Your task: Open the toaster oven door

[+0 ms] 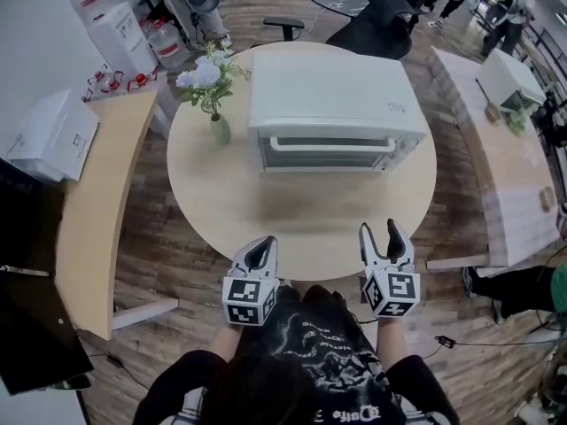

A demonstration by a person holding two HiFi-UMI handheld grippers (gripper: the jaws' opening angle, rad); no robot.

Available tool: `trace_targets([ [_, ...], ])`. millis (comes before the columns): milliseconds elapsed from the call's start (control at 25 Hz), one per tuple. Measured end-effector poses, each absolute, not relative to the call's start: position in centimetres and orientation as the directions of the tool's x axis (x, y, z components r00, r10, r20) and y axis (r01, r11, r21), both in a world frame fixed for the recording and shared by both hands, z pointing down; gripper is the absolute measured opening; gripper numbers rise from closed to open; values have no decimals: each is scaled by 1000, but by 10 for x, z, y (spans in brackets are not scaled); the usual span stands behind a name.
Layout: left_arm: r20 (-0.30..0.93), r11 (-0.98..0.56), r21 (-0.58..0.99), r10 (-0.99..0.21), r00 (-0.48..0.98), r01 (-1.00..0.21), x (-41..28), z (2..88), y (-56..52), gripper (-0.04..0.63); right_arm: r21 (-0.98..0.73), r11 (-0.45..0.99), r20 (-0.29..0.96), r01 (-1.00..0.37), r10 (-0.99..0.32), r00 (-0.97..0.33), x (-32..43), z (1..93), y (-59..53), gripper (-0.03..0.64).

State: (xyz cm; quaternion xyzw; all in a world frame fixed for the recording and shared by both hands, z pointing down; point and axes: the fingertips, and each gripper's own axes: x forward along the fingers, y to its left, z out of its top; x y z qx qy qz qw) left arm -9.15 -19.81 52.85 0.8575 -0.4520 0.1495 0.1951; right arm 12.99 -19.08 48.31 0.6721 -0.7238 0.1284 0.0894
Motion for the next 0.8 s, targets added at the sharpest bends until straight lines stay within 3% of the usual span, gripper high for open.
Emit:
trace_targets([
  [800,449,-472,203,-733,510,-858,-60,522,-209,17,-254,136,288,-957,-934,-209,178,427,-296,247],
])
